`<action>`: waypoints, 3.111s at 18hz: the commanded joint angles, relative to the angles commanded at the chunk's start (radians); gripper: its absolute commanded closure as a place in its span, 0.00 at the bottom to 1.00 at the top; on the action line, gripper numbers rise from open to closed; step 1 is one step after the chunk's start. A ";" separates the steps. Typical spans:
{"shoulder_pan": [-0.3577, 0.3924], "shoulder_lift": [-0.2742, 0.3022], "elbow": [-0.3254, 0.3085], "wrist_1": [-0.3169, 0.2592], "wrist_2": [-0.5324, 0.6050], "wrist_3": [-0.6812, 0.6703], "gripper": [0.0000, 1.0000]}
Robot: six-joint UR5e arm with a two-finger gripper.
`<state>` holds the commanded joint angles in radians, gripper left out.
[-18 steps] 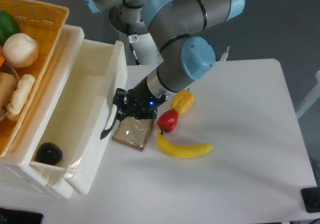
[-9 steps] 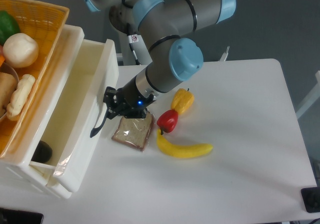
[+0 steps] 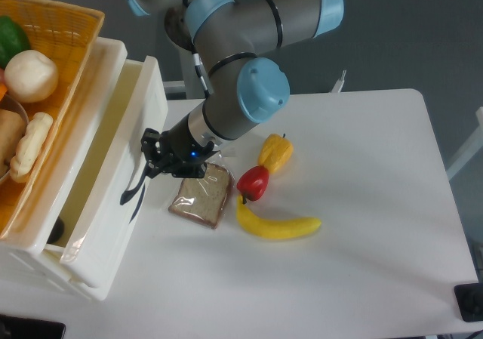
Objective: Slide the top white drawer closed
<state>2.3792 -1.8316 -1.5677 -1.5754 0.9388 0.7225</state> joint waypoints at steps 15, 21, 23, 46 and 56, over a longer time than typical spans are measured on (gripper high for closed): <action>-0.022 -0.002 -0.005 0.002 -0.015 -0.029 1.00; -0.028 -0.003 -0.005 0.002 -0.015 -0.029 1.00; -0.028 -0.003 -0.005 0.002 -0.015 -0.031 1.00; 0.285 -0.061 0.026 0.366 0.098 0.040 0.00; 0.373 -0.167 0.077 0.405 0.478 0.590 0.00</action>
<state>2.7518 -1.9987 -1.4911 -1.1704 1.4172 1.3122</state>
